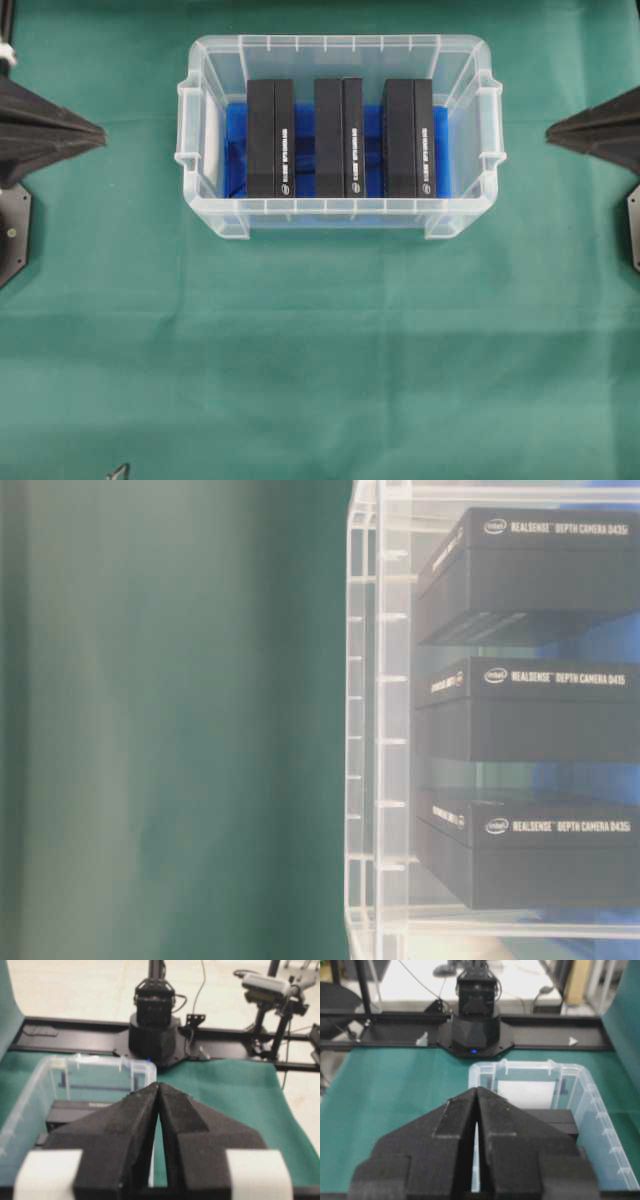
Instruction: Take the box out of the case with the right arm.
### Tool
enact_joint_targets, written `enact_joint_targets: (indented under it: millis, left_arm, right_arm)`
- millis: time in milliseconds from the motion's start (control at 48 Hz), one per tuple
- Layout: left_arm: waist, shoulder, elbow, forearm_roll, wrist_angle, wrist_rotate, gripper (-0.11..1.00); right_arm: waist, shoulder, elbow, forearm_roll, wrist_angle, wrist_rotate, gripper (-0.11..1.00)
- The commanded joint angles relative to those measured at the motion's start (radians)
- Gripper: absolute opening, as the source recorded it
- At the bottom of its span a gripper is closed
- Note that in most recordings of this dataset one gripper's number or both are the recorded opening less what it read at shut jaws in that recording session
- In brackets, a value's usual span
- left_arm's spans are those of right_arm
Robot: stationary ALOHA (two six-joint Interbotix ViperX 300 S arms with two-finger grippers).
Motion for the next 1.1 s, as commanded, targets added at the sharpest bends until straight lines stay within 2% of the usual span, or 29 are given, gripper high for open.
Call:
enact_joint_targets:
  millis: [0,63,229,333,542,750,855,980,1084]
  left_arm:
    - [-0.003,0.017,-0.092,0.005,0.091,-0.003,0.02]
    - [-0.005,0.021,-0.118,0.005,0.13,-0.003,0.02]
    - [-0.003,0.026,-0.129,0.005,0.184,-0.008,0.02]
    - [-0.005,0.029,-0.138,0.003,0.272,-0.011,0.02]
    - [-0.034,0.066,-0.207,0.0,0.614,-0.055,0.02]
    - [-0.08,0.098,-0.273,0.002,0.911,-0.135,0.02]
    - [-0.094,0.11,-0.29,0.0,1.049,-0.178,0.02]
    - [-0.098,0.126,-0.299,0.002,1.166,-0.219,0.02]
    - [-0.098,0.135,-0.302,0.0,1.195,-0.232,0.02]
  right_arm:
    - [-0.005,0.021,-0.086,0.0,0.078,0.011,0.02]
    - [-0.006,0.034,-0.118,0.0,0.127,0.012,0.02]
    - [-0.005,0.048,-0.132,0.0,0.19,0.017,0.02]
    - [-0.006,0.054,-0.14,0.0,0.278,0.028,0.02]
    - [-0.009,0.08,-0.186,0.0,0.571,0.098,0.02]
    - [-0.009,0.13,-0.258,-0.005,0.962,0.212,0.02]
    - [-0.009,0.161,-0.275,-0.005,1.118,0.258,0.02]
    - [-0.009,0.195,-0.293,-0.005,1.264,0.302,0.02]
    - [-0.009,0.21,-0.302,-0.006,1.308,0.314,0.02]
